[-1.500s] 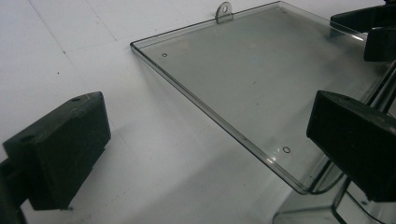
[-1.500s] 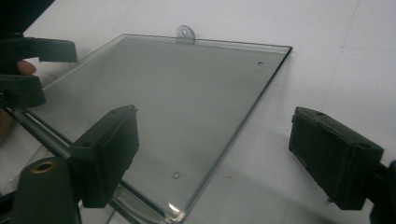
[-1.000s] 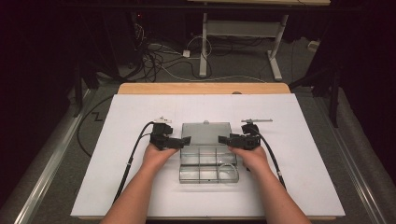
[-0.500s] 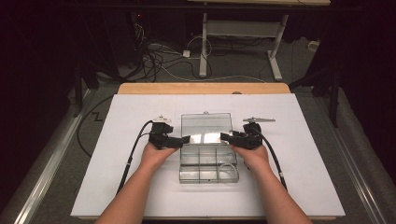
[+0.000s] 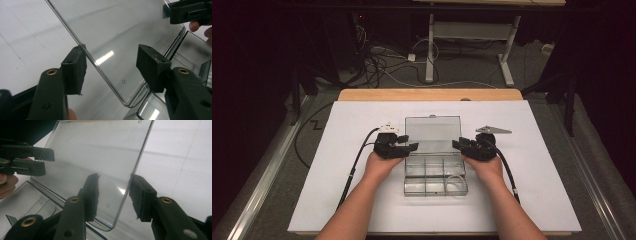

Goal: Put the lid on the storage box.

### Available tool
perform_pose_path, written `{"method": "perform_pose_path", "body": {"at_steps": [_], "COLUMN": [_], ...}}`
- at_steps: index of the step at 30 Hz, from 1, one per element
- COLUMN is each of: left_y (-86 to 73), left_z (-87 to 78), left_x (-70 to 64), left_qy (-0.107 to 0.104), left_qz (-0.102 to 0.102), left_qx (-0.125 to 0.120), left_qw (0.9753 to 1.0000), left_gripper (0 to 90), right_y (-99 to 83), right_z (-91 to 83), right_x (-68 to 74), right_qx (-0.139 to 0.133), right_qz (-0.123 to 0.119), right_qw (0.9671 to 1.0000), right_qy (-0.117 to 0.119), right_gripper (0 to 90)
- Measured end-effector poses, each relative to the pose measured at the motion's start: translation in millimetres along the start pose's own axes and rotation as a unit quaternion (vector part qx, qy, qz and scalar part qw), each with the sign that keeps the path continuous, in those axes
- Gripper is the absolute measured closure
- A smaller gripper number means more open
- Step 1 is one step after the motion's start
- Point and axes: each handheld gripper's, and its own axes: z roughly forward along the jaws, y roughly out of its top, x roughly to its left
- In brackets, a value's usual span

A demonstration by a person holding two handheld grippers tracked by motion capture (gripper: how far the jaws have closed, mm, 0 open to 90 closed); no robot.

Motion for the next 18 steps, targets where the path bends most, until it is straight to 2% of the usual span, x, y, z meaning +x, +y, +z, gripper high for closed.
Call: {"method": "perform_pose_path", "body": {"at_steps": [11,18], "left_y": [3.0,4.9], "left_z": [-8.8,-15.0], "left_x": [-5.0,-6.9], "left_qy": [0.01,0.013], "left_qz": [0.019,0.027], "left_qx": [-0.009,-0.012], "left_qw": [0.9997,0.9995], "left_gripper": [51.5,57.5], "right_y": [2.2,4.5], "right_z": [-15.7,-32.2], "right_x": [2.0,3.5], "right_qx": [-0.016,-0.03], "right_qz": [-0.038,-0.062], "right_qw": [0.9988,0.9972], "right_qy": [-0.024,-0.028], "right_gripper": [75.2,81.6]}}
